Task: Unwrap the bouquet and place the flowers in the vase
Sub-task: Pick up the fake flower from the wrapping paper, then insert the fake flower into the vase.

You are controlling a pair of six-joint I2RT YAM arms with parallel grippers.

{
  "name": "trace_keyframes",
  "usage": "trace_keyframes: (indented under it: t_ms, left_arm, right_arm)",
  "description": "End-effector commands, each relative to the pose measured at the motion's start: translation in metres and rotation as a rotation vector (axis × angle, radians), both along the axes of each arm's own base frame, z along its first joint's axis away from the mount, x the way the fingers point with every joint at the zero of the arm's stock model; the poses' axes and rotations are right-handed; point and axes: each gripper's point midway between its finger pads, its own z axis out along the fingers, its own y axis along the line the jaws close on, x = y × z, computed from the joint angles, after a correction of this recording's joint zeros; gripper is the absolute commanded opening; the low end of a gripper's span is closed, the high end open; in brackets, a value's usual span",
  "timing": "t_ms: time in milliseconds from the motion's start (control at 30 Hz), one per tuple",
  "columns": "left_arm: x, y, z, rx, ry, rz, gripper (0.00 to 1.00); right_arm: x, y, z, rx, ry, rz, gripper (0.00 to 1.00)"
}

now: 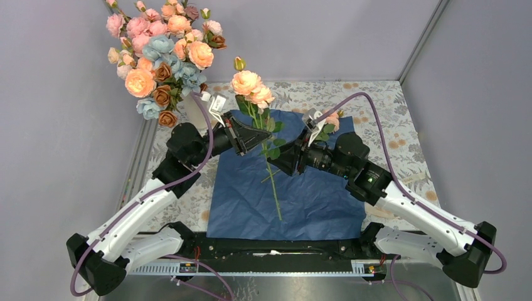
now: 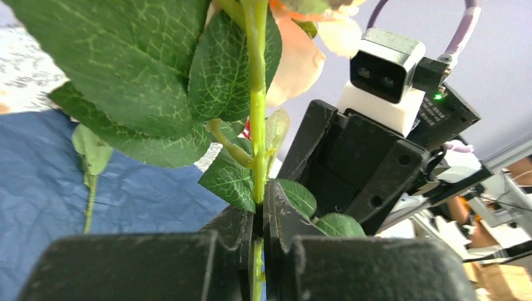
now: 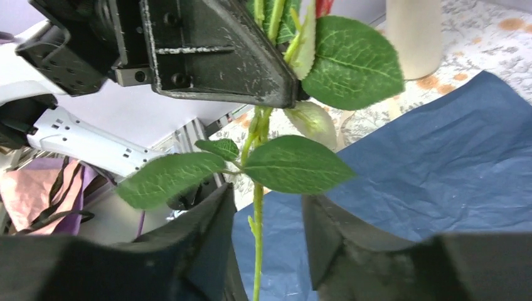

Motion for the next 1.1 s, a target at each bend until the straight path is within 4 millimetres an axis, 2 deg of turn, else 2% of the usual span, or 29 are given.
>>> trace_keyframes:
  t_ms: [0, 67, 200, 433, 567, 700, 867, 933, 1067]
  left_arm:
    - [0.006, 0.014, 0.027, 0.114, -0.188, 0.081, 0.00]
    - [0.010, 0.020, 0.024, 0.195, -0.224, 0.108, 0.00]
    - [0.023, 0.037, 0.017, 0.361, -0.289, 0.187, 0.00]
    - [0.063, 0.079, 0.015, 0.567, -0.375, 0.379, 0.00]
    - [0.090, 0.091, 0.021, 0.641, -0.466, 0.460, 0.00]
    - [0.126, 0.104, 0.034, 0.673, -0.548, 0.548, 0.00]
    - [0.164, 0.114, 0.053, 0.703, -0.677, 0.629, 0.00]
    - [0.174, 0.122, 0.065, 0.679, -0.721, 0.666, 0.00]
    - [0.185, 0.135, 0.093, 0.644, -0.875, 0.809, 0.00]
  right_arm:
    - [0.009, -0.016, 0.024, 0.038, -0.071, -0.100, 0.58]
    - [0.015, -0.023, 0.020, 0.020, -0.066, -0.154, 0.69]
    - [0.027, -0.040, 0.011, -0.023, -0.055, -0.269, 0.80]
    - [0.053, -0.077, -0.006, -0.067, -0.039, -0.514, 0.91]
    - [0.059, -0.091, -0.017, -0.084, -0.034, -0.577, 0.93]
    - [0.071, -0.108, -0.028, -0.081, -0.001, -0.645, 0.94]
    - [0.091, -0.143, -0.043, -0.012, 0.106, -0.725, 0.94]
    - [0.097, -0.158, -0.048, -0.014, 0.109, -0.775, 0.95]
    - [0.103, -0.175, -0.052, -0.006, 0.115, -0.818, 0.95]
